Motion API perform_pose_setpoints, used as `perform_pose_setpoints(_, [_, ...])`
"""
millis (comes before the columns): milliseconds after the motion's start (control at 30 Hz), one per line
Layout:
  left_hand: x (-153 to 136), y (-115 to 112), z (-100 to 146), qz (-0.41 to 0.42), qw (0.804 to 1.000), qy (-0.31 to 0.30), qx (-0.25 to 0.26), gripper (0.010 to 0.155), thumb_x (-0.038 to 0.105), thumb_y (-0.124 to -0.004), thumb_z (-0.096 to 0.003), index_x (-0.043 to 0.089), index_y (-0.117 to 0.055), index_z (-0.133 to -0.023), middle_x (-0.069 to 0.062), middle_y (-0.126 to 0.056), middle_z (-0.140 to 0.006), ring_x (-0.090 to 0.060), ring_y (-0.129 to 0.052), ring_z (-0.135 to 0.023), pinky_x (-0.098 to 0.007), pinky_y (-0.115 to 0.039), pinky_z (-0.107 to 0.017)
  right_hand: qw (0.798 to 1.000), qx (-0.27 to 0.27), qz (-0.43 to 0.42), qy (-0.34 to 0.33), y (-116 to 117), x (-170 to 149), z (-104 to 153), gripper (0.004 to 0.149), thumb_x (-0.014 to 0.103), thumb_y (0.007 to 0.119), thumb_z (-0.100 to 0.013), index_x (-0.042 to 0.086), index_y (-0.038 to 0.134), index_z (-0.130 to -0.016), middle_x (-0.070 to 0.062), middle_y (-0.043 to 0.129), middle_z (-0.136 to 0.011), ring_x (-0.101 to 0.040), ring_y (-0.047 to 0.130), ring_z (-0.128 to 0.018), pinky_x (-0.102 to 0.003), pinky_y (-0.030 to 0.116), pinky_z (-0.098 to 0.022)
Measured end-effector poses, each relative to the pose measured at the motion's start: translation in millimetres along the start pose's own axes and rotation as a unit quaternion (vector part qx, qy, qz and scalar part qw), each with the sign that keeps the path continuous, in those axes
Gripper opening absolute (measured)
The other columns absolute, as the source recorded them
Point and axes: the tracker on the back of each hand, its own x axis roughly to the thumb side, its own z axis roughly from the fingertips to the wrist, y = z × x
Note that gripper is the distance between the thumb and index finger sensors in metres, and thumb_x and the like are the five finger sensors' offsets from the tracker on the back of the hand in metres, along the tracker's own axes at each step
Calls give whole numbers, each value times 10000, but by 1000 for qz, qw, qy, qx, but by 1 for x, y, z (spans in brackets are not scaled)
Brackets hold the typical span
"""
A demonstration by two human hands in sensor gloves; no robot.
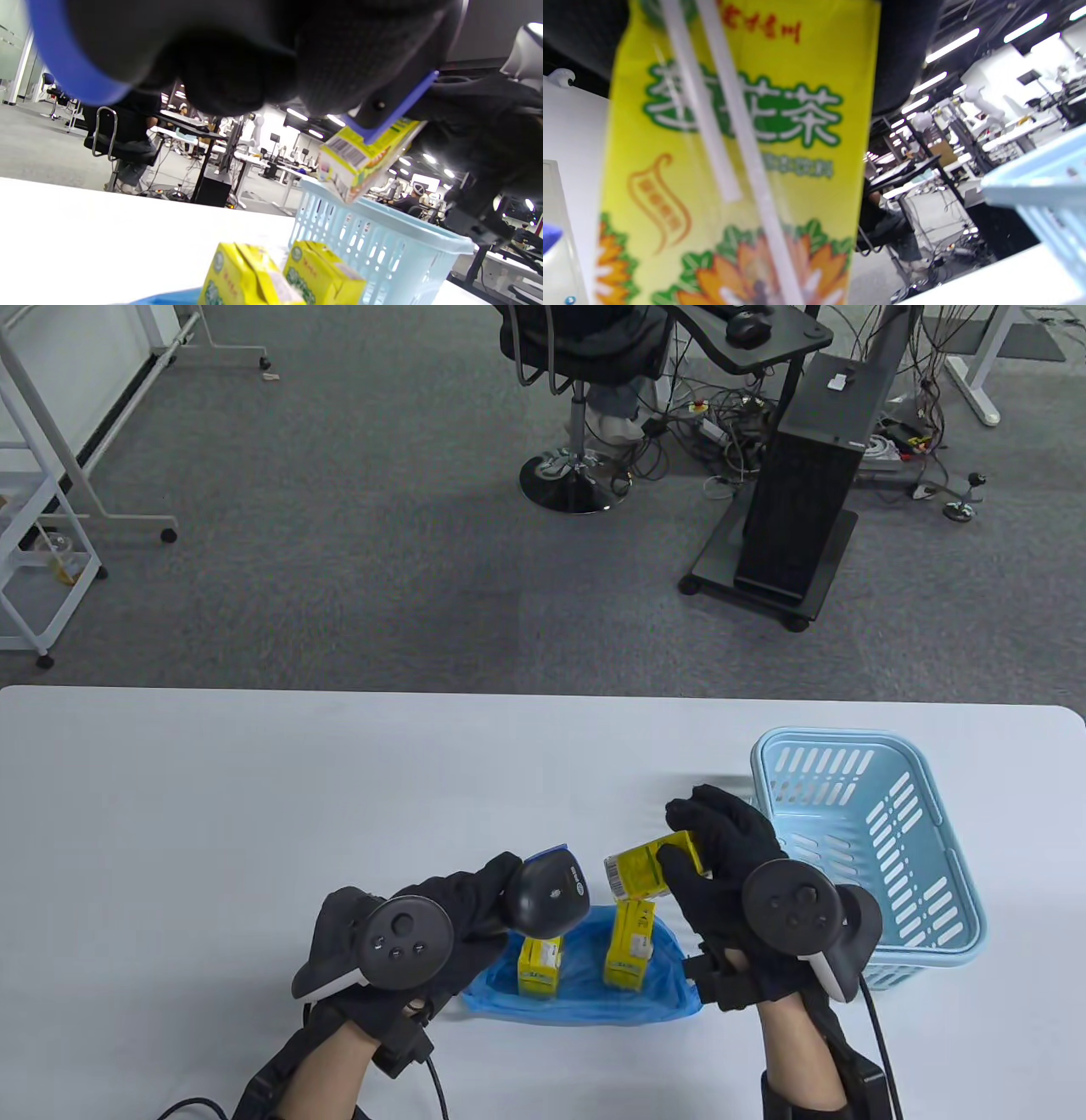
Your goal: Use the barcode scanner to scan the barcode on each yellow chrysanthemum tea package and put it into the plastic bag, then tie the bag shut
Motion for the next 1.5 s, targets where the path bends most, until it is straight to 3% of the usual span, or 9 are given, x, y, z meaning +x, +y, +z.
perform_pose_setpoints(33, [0, -2, -1, -3, 1000, 0, -5, 662, 399, -919, -474, 264, -624, -1052, -17, -936, -815, -181, -1027, -580, -476, -837, -519, 1000, 26, -1, -1, 3, -2, 0, 592, 518, 807, -337, 279, 827, -879, -37, 718, -970, -286, 758, -886, -415, 847, -508])
perform_pose_setpoints(167, [5, -7, -2, -19, 1000, -9, -16, 591, 397, -919, -474, 292, -696, -1012, -5, -930, -816, -174, -1023, -585, -471, -836, -524, 999, 31, 6, -8, 4, -6, 1, 590, 516, 805, -341, 278, 829, -880, -36, 717, -972, -286, 757, -887, -417, 843, -513])
perform_pose_setpoints(500, [19, -22, -8, -43, 998, -29, -25, 581, 363, -923, -469, 280, -691, -995, 9, -909, -822, -166, -1015, -588, -473, -837, -519, 1000, 17, -4, -10, -3, -3, 7, 587, 516, 791, -350, 277, 815, -885, -39, 706, -979, -288, 749, -893, -417, 841, -517])
perform_pose_setpoints(767, [15, -21, -7, -37, 999, -18, -29, 568, 354, -923, -468, 289, -701, -987, -1, -911, -821, -176, -1014, -589, -480, -832, -520, 1000, 17, -8, -14, -1, -1, 7, 589, 513, 791, -350, 275, 806, -889, -39, 695, -986, -289, 739, -901, -412, 830, -540])
perform_pose_setpoints(933, [6, -12, -3, -8, 1000, -8, 3, 578, 391, -919, -466, 281, -708, -994, -7, -920, -828, -184, -1024, -601, -475, -836, -519, 998, 25, -30, -39, 0, 3, 8, 585, 504, 798, -346, 285, 798, -889, -31, 670, -1000, -279, 714, -921, -424, 816, -561])
perform_pose_setpoints(1167, [-18, 13, 11, 29, 998, 29, 50, 609, 478, -892, -467, 258, -721, -1009, -31, -928, -846, -208, -1032, -629, -481, -834, -524, 989, 98, -32, -104, 19, 27, 11, 513, 442, 861, -314, 307, 816, -806, 1, 586, -1041, -254, 624, -978, -449, 715, -660])
perform_pose_setpoints(1367, [-46, 24, 19, 56, 994, 71, 55, 624, 497, -881, -472, 232, -723, -1015, -47, -926, -854, -218, -1032, -639, -485, -829, -529, 975, 147, 43, -161, 39, 45, -5, 512, 421, 883, -293, 313, 824, -790, 6, 567, -1053, -250, 612, -986, -442, 686, -685])
perform_pose_setpoints(1500, [-55, 27, 20, 67, 993, 82, 57, 626, 499, -879, -474, 226, -723, -1016, -48, -925, -855, -218, -1031, -639, -484, -830, -528, 951, 233, 58, -193, 56, 56, -14, 458, 399, 882, -295, 349, 817, -746, 4, 552, -1057, -253, 589, -996, -447, 654, -705])
